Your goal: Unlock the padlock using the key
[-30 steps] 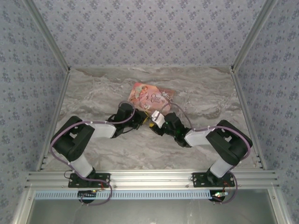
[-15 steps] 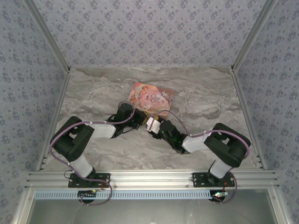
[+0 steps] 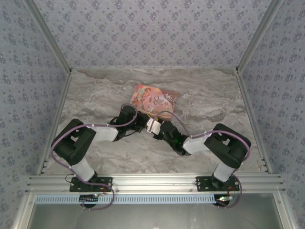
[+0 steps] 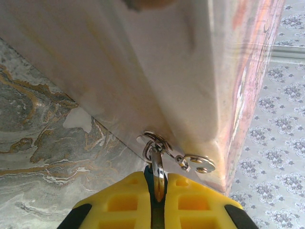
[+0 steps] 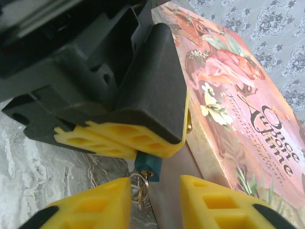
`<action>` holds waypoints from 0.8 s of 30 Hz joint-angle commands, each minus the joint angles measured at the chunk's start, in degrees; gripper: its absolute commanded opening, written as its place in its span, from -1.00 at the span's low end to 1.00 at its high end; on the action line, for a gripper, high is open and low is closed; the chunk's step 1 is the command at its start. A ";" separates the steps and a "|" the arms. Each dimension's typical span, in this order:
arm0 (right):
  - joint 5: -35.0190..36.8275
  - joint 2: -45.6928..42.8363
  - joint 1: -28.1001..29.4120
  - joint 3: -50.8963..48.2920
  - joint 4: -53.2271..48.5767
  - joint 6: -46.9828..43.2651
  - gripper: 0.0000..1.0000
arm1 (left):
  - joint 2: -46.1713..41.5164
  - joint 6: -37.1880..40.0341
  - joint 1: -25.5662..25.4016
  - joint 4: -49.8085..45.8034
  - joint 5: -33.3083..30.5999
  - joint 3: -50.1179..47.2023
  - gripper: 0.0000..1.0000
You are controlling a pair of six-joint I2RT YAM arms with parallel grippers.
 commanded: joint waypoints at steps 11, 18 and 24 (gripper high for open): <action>1.97 2.33 0.00 1.02 0.69 1.20 -0.55 | -2.69 -0.49 0.50 2.11 0.87 -0.33 -1.00; 1.67 2.63 -0.09 1.17 0.89 1.98 -0.73 | -2.65 -0.42 0.54 2.04 0.94 -0.42 -1.00; 0.24 1.90 -0.66 1.26 1.17 2.96 -1.00 | -2.64 -0.36 0.51 2.02 1.10 -0.37 -1.00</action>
